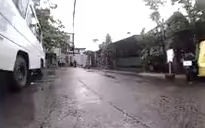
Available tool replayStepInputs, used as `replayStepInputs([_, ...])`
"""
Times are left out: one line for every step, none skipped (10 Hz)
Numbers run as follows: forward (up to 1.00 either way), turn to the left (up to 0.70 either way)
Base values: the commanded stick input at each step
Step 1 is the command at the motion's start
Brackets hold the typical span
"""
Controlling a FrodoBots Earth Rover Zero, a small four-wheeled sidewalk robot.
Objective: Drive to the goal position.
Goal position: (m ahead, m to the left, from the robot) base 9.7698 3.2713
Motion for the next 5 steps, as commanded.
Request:
replayStepInputs([1.0, 0.27])
replayStepInputs([1.0, 0.27])
replayStepInputs([1.0, 0.05])
replayStepInputs([1.0, 0.0])
replayStepInputs([1.0, 0.12])
